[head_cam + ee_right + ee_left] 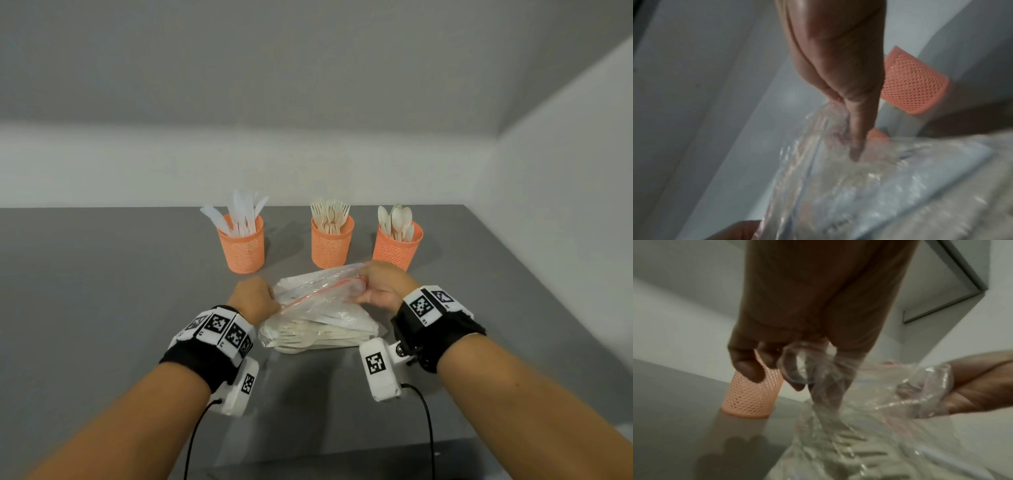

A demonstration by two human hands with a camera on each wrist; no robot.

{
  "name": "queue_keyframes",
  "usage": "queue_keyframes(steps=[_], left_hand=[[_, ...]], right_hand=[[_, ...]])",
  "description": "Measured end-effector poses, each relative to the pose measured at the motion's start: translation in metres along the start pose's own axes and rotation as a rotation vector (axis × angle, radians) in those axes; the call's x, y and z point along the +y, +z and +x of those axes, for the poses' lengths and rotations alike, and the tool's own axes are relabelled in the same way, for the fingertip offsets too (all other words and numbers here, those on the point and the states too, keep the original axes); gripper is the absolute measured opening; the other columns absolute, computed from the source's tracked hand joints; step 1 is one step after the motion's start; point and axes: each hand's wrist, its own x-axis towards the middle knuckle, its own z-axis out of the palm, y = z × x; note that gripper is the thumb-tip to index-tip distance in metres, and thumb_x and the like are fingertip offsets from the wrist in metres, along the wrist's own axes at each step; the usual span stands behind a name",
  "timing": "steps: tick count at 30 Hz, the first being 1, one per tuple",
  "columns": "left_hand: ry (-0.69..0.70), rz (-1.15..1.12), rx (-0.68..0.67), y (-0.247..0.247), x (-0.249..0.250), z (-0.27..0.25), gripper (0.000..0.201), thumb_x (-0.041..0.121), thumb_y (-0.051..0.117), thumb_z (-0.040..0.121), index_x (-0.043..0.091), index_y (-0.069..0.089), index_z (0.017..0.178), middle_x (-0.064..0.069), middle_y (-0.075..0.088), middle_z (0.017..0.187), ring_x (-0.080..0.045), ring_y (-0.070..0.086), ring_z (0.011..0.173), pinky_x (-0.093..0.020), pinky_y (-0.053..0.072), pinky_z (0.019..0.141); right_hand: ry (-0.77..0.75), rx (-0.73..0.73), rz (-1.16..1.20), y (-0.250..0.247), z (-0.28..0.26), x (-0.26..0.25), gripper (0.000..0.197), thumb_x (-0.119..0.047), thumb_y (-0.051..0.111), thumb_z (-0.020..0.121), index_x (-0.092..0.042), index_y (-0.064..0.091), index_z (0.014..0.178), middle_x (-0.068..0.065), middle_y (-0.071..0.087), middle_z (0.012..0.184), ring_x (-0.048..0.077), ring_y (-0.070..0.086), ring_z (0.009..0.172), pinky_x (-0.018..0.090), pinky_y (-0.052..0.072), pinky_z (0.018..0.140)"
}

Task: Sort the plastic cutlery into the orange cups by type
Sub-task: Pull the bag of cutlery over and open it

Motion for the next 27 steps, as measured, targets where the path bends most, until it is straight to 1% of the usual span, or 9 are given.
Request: queue_keyframes(steps=[3, 8, 11, 13, 17, 20, 22, 24, 27], left_hand=[[-0.055, -0.067, 0.04, -0.007, -0.004, 0.009, 0.014, 0.02, 0.063, 0.078, 0.007, 0.067, 0.083, -0.007, 0.058, 0.076, -0.029, 0.057, 0.087, -0.029, 0.048, 0.073], [-0.23, -0.979, -0.104, -0.032, -0.004, 0.007, 0.004, 0.0, 0.058, 0.087, 0.002, 0.06, 0.09, -0.008, 0.065, 0.066, -0.02, 0.064, 0.057, -0.024, 0.055, 0.044], [-0.311, -1.412, -0.234, -0.033, -0.007, 0.006, 0.016, -0.006, 0.04, 0.093, -0.003, 0.055, 0.089, -0.012, 0.07, 0.058, -0.019, 0.068, 0.049, -0.029, 0.055, 0.048], [-0.324, -1.604, -0.253, -0.027, -0.007, 0.003, 0.025, -0.013, 0.031, 0.089, -0.005, 0.055, 0.094, -0.02, 0.069, 0.07, -0.027, 0.07, 0.058, -0.036, 0.056, 0.049], [-0.301, -1.661, -0.3, -0.015, 0.0, -0.006, 0.038, -0.009, 0.029, 0.065, -0.006, 0.06, 0.086, -0.022, 0.069, 0.073, -0.035, 0.068, 0.065, -0.047, 0.056, 0.054], [-0.259, -1.531, -0.294, -0.01, -0.008, -0.008, 0.032, 0.002, 0.035, 0.065, 0.004, 0.066, 0.072, -0.008, 0.057, 0.051, -0.019, 0.054, 0.044, -0.032, 0.054, 0.054], [-0.27, -1.489, -0.324, -0.006, -0.016, -0.006, 0.024, 0.006, 0.045, 0.067, 0.007, 0.065, 0.082, -0.002, 0.053, 0.056, -0.015, 0.046, 0.049, -0.029, 0.053, 0.056], [-0.266, -1.42, -0.339, -0.004, -0.019, -0.004, 0.015, 0.009, 0.054, 0.084, 0.008, 0.063, 0.095, -0.005, 0.067, 0.07, -0.017, 0.063, 0.058, -0.029, 0.058, 0.057], [-0.208, -1.454, -0.303, -0.007, -0.018, -0.001, 0.015, 0.015, 0.047, 0.095, 0.011, 0.061, 0.099, -0.003, 0.074, 0.073, -0.014, 0.07, 0.061, -0.027, 0.059, 0.054]], right_hand=[[-0.048, 0.09, 0.239, -0.004, 0.007, 0.011, 0.028, 0.006, 0.034, 0.094, -0.009, 0.048, 0.075, 0.002, 0.062, 0.054, 0.005, 0.059, 0.038, 0.022, 0.051, 0.054], [-0.01, -0.124, 0.491, -0.01, 0.002, 0.012, 0.02, -0.003, 0.047, 0.087, -0.005, 0.066, 0.079, 0.003, 0.051, 0.051, 0.008, 0.042, 0.037, 0.018, 0.033, 0.04], [-0.059, -0.205, 0.055, -0.018, -0.005, 0.016, 0.02, -0.009, 0.058, 0.086, -0.015, 0.066, 0.069, -0.007, 0.05, 0.049, 0.005, 0.041, 0.04, 0.017, 0.035, 0.044], [-0.018, -0.136, -0.311, -0.021, -0.004, 0.024, 0.01, -0.01, 0.067, 0.083, -0.013, 0.062, 0.075, 0.0, 0.057, 0.065, 0.01, 0.053, 0.054, 0.022, 0.046, 0.053], [0.162, -0.08, -0.231, -0.014, -0.008, 0.027, 0.007, -0.002, 0.057, 0.089, -0.006, 0.052, 0.092, 0.007, 0.052, 0.08, 0.02, 0.055, 0.072, 0.045, 0.054, 0.073], [0.146, -0.082, 0.183, -0.015, -0.002, 0.023, 0.017, 0.007, 0.036, 0.095, 0.0, 0.051, 0.089, 0.012, 0.068, 0.067, 0.027, 0.062, 0.079, 0.051, 0.05, 0.077], [0.131, -0.02, 0.417, -0.015, 0.003, 0.023, 0.022, 0.009, 0.031, 0.094, 0.004, 0.052, 0.09, 0.008, 0.062, 0.046, 0.02, 0.062, 0.061, 0.041, 0.054, 0.065], [0.124, -0.026, 0.564, -0.012, 0.008, 0.025, 0.021, 0.005, 0.034, 0.093, 0.003, 0.055, 0.093, 0.001, 0.052, 0.04, 0.008, 0.046, 0.038, 0.019, 0.044, 0.042], [0.124, -0.088, 0.437, -0.01, 0.009, 0.032, 0.027, -0.015, 0.051, 0.091, -0.011, 0.049, 0.065, -0.001, 0.053, 0.051, 0.002, 0.03, 0.026, 0.012, 0.023, 0.027]])
